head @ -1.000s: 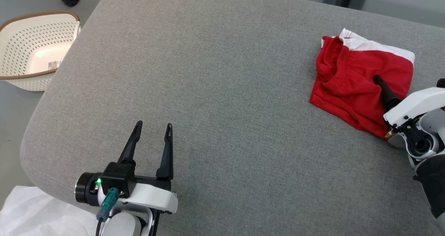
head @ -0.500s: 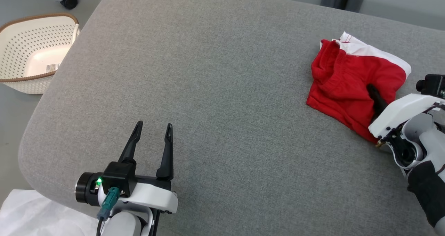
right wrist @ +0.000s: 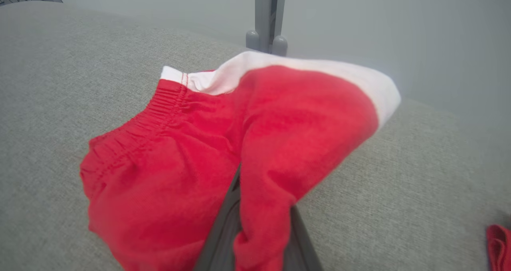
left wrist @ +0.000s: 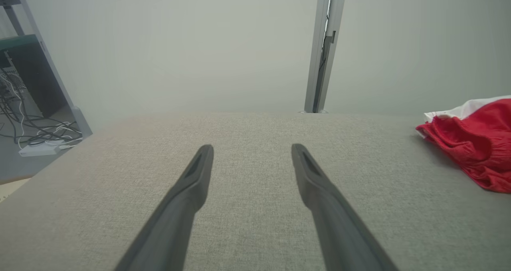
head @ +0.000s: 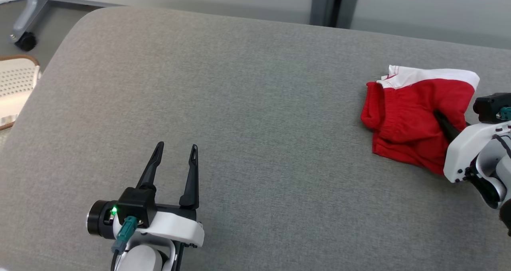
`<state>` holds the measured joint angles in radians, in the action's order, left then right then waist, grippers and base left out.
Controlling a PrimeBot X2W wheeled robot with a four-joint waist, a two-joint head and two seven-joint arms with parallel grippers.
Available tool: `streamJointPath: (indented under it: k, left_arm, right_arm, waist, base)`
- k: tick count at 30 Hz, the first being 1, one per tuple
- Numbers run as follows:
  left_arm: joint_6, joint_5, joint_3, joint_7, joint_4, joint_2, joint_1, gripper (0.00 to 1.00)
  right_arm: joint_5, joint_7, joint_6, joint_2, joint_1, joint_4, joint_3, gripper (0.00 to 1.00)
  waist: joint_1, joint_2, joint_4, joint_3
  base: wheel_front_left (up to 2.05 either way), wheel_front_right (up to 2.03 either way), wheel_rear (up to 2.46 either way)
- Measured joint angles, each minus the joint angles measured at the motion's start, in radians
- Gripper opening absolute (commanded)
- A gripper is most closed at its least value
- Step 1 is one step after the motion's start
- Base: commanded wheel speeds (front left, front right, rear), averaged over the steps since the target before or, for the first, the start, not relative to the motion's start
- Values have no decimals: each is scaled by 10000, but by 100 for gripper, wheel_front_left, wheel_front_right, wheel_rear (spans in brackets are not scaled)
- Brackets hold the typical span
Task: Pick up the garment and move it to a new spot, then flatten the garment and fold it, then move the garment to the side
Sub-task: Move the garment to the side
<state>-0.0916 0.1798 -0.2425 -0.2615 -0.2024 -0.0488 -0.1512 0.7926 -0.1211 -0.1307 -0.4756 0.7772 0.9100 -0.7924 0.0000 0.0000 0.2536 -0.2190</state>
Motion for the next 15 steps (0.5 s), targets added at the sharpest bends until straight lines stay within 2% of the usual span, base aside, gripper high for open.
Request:
streamJointPath:
  k: [7,15]
  left_arm:
    - [-153,351,-169,0,-23,0,-34,100]
    - [-295,585,-336,0,-65,0,-68,100]
  right_arm:
    - [-267,169,0,-1597,189,-1062,-1191,0]
    - [186,523,0,-3087,372,-1923,-1386,0]
  waist:
    - [0,0,-906,196]
    - [0,0,-1786,199]
  base:
    - [0,0,0]
    - [0,0,0]
